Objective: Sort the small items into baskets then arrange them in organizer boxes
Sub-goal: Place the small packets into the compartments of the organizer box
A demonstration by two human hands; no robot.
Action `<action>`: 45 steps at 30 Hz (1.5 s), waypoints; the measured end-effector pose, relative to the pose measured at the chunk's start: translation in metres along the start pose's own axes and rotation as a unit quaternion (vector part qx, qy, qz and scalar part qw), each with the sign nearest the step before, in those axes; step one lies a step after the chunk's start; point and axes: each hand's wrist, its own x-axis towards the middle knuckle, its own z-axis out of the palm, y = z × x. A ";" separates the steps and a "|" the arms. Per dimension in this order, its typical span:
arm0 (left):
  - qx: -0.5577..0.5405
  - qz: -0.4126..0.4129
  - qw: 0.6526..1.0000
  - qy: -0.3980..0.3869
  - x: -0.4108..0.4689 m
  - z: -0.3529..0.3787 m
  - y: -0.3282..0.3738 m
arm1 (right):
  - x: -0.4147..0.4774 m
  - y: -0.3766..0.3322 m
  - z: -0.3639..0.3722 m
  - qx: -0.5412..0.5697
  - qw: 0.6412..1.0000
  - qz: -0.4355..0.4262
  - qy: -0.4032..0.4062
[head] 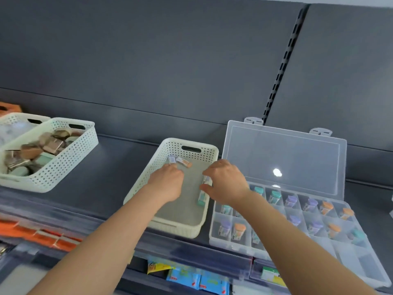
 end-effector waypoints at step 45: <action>-0.383 0.024 0.907 0.175 0.019 -0.039 0.049 | -0.082 0.044 -0.025 0.209 0.939 0.103 0.252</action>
